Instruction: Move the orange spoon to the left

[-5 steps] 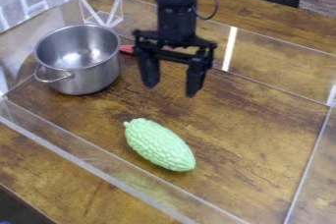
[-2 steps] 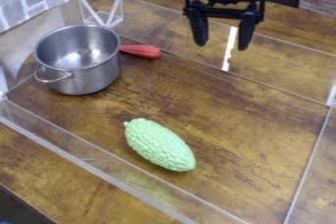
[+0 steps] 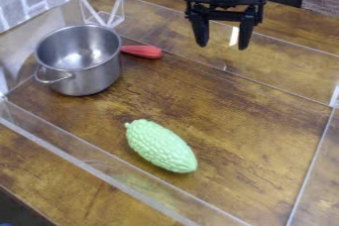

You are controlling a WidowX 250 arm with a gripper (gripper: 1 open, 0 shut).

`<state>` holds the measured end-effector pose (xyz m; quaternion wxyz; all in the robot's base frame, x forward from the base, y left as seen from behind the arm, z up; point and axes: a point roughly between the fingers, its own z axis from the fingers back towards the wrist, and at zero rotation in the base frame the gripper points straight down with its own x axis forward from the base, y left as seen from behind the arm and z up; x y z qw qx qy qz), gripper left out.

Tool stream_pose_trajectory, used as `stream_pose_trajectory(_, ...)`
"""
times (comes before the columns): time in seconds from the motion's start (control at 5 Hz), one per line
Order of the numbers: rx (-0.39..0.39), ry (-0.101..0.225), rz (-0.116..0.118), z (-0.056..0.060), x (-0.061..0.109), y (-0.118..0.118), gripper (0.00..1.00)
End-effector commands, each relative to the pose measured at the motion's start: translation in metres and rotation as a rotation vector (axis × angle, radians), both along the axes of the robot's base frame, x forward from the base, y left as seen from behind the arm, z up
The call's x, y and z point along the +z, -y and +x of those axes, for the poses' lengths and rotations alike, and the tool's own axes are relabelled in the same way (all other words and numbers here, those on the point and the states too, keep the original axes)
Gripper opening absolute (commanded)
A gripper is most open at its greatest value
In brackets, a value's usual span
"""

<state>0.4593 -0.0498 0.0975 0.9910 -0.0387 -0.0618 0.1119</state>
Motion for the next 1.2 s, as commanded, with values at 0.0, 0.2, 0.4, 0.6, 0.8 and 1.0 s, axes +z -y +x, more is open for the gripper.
stream_pose_trajectory(0.0,0.03,0.084,0.011,-0.001,0.025,-0.015,1.0)
stream_pose_trajectory(0.2,0.007,0.096,0.03,0.001,0.029,-0.038,1.0)
stream_pose_trajectory(0.4,-0.002,0.113,0.045,0.001,0.035,-0.064,1.0)
stream_pose_trajectory(0.6,0.044,0.124,0.066,0.001,0.04,-0.086,1.0)
stream_pose_trajectory(0.8,0.044,0.121,0.067,0.001,0.034,-0.089,1.0)
stream_pose_trajectory(1.0,0.036,0.114,0.062,0.0,0.024,-0.095,0.0)
